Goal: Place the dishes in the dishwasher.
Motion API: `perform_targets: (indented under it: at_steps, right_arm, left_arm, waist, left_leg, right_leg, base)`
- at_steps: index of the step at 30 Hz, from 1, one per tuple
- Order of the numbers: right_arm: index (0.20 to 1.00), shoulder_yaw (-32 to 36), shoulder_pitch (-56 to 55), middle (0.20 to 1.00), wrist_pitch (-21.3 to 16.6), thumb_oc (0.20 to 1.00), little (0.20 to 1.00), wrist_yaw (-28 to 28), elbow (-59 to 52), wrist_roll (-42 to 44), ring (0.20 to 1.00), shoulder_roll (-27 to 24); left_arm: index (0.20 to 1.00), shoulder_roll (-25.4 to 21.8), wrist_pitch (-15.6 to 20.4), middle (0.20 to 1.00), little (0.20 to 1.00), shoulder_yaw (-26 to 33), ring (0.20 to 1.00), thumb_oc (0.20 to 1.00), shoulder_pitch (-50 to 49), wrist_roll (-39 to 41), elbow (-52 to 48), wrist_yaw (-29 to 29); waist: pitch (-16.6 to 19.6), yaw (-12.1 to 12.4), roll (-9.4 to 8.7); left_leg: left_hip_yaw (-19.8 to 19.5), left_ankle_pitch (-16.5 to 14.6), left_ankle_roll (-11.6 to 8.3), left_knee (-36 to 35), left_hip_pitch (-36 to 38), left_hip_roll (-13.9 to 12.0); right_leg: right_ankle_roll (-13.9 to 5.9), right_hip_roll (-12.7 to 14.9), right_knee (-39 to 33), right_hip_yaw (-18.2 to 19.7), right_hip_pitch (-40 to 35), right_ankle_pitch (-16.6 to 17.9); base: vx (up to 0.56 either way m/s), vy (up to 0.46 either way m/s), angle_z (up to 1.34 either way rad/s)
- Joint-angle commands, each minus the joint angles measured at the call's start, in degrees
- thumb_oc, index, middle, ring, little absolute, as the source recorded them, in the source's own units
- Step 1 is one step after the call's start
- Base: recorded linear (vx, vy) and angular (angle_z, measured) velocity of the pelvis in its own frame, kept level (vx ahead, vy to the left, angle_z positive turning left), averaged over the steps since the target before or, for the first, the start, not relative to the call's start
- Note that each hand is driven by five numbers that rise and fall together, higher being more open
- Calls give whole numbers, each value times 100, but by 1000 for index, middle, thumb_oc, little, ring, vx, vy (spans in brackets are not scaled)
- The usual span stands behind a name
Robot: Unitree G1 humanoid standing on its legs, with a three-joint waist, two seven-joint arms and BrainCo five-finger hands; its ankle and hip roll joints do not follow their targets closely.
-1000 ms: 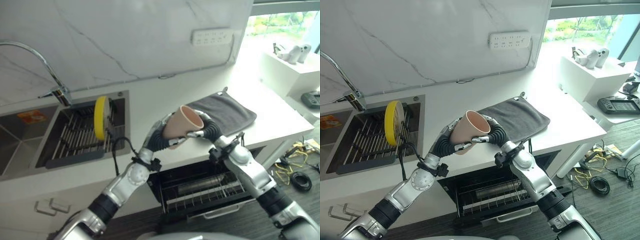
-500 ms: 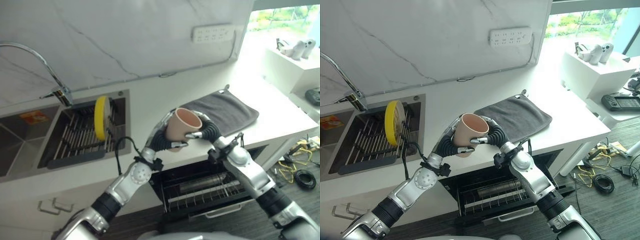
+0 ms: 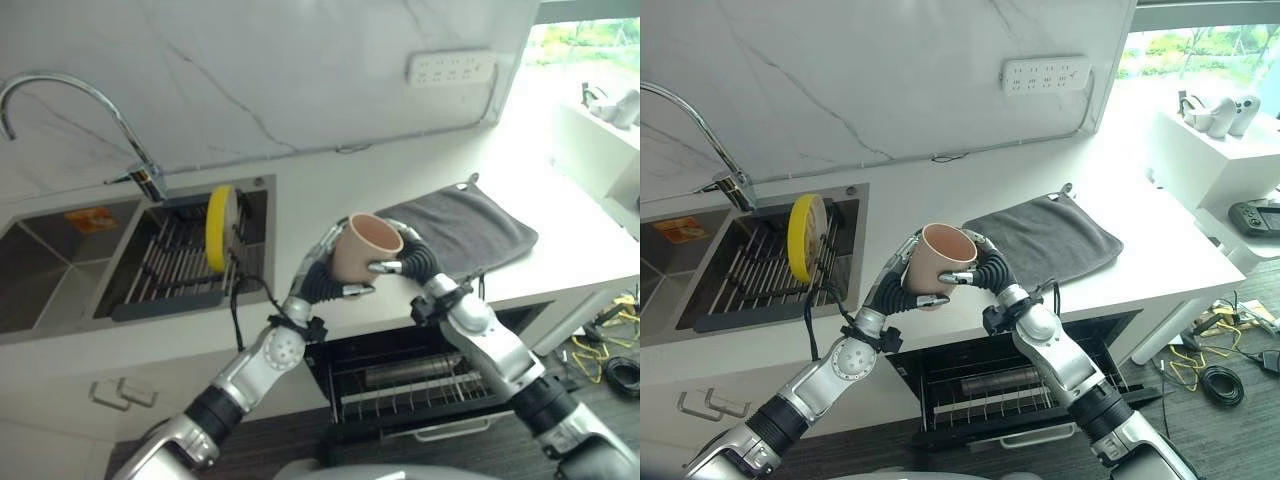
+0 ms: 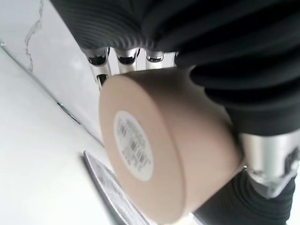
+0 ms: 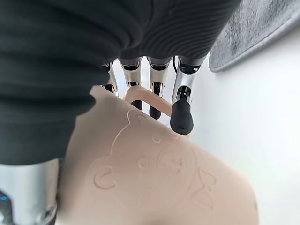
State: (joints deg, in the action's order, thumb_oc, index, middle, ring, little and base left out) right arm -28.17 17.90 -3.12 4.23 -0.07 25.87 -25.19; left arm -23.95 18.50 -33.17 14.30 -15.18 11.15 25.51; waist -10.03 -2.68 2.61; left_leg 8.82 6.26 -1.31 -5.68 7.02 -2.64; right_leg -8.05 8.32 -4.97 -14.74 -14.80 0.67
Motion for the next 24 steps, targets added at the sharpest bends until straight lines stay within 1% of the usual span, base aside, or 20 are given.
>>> perform_targets:
  at_steps: [1, 5, 7, 10, 17, 18, 21, 24]
  right_arm:
    - [200, 428, 731, 200, -715, 200, 200, 367, -638, 265, 200, 448]
    - [200, 918, 355, 200, -971, 200, 200, 530, -712, 439, 200, 294]
    - [200, 1093, 218, 200, -1020, 200, 200, 532, -735, 543, 200, 236]
    - [200, 1242, 65, 200, -1119, 200, 200, 522, -709, 628, 200, 197]
    - [200, 1553, -106, 200, -1457, 200, 200, 820, -633, 558, 200, 155]
    - [200, 1705, -208, 200, -1590, 200, 200, 931, -671, 496, 200, 118]
    - [200, 2010, -413, 200, -1753, 200, 200, 921, -806, 661, 200, 19]
    - [200, 2460, -818, 200, -1896, 200, 200, 827, -1031, 603, 200, -68]
  left_arm:
    - [1000, 116, 137, 1000, 1000, -217, 1000, 1000, 609, -330, 89, 139]
    - [1000, 76, 111, 1000, 1000, -50, 1000, 1000, 443, -387, 117, 341]
    - [1000, 76, 67, 1000, 1000, 27, 1000, 1000, 390, -427, 93, 407]
    - [1000, 49, 76, 1000, 1000, 108, 1000, 1000, 320, -437, 80, 460]
    - [1000, 34, 58, 1000, 1000, 216, 1000, 1000, 224, -411, 81, 541]
    - [1000, 24, 84, 1000, 1000, 274, 1000, 1000, 169, -370, 113, 608]
    - [1000, -28, 175, 1000, 1000, 438, 1000, 1000, 52, -277, -7, 684]
    - [1000, -131, 497, 1000, 1000, 765, 1000, 1000, -176, -181, -403, 571]
  waist:
    - [-185, 45, -195]
    - [-194, -23, -200]
    - [-198, -52, -200]
    - [-205, -78, -191]
    - [-201, -109, -185]
    - [-200, -132, -189]
    - [-213, -172, -200]
    - [-223, -222, -207]
  left_leg:
    - [288, -1148, 76, 286, 602, -101]
    - [340, -1132, 70, 273, 603, -129]
    - [360, -1122, 63, 273, 595, -137]
    - [388, -1101, 56, 261, 597, -150]
    - [422, -1068, 49, 222, 590, -157]
    - [442, -1063, 48, 211, 589, -162]
    - [467, -1063, 51, 197, 582, -161]
    - [495, -1058, 59, 165, 568, -155]
  right_leg:
    - [176, -39, 529, 177, 391, -441]
    - [178, -48, 571, 160, 412, -457]
    - [183, -52, 579, 161, 418, -465]
    - [189, -61, 584, 157, 421, -470]
    - [189, -78, 547, 159, 413, -456]
    - [182, -80, 543, 163, 421, -451]
    - [167, -82, 540, 180, 445, -442]
    - [144, -82, 525, 193, 485, -425]
  base:
    - [0, 0, 0]
    - [0, 0, 0]
    - [0, 0, 0]
    - [0, 0, 0]
    - [0, 0, 0]
    - [0, 0, 0]
    - [0, 0, 0]
    - [0, 0, 0]
